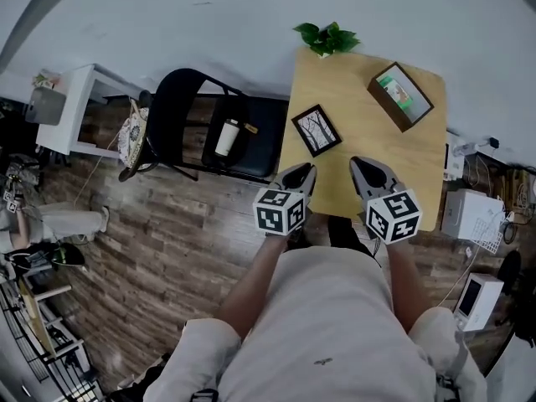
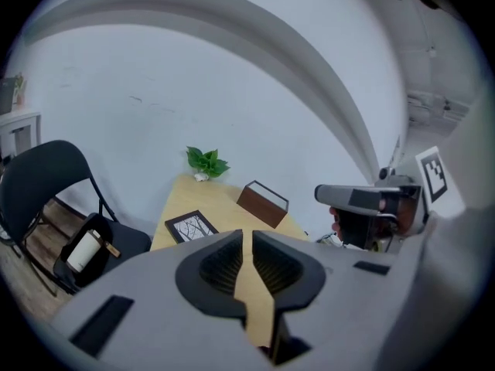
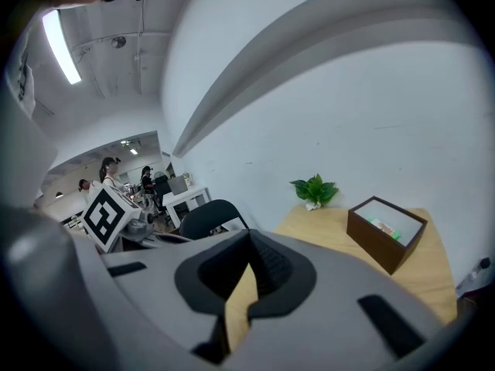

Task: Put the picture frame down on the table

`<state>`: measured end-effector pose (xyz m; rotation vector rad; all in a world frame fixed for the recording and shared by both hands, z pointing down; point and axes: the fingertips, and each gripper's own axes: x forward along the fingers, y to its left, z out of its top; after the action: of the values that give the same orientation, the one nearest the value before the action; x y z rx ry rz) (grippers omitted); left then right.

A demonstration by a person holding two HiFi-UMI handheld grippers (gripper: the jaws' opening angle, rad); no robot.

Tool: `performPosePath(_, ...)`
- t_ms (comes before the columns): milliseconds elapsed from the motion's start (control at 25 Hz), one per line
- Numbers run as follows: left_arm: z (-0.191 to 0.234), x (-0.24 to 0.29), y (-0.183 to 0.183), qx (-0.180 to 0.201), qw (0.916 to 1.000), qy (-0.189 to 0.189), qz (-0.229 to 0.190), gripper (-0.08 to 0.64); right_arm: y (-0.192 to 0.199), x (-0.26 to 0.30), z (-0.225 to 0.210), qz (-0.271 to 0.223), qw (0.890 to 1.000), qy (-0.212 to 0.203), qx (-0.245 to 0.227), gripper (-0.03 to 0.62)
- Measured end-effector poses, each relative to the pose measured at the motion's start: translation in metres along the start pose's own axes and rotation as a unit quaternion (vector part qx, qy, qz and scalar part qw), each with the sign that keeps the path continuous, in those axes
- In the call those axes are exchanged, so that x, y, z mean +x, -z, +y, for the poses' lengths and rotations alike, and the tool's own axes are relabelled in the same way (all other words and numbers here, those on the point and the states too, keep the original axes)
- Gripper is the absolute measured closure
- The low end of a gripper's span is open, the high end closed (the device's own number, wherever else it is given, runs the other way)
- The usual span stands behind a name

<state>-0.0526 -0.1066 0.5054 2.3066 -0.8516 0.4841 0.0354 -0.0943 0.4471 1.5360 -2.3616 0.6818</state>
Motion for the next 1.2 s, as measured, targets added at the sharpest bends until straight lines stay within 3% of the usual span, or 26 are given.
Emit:
performPosePath(560,-0.009,-0.103,-0.020,0.117,0.9910,0.020,-0.061,0.544,-0.005,-0.028,0.079,-0.043,0.998,0.040,-0.001,0.594)
performPosePath(840,-0.021,-0.138,-0.024,0.137,0.9859,0.039,-0.089,0.551,-0.005,-0.054,0.107,-0.068,0.996,0.057,0.009,0.594)
performPosePath(1200,-0.029,-0.156,-0.039,0.155,0.9800,0.028,-0.122,0.552,-0.014,-0.076,0.122,-0.093,0.994,0.054,-0.003,0.594)
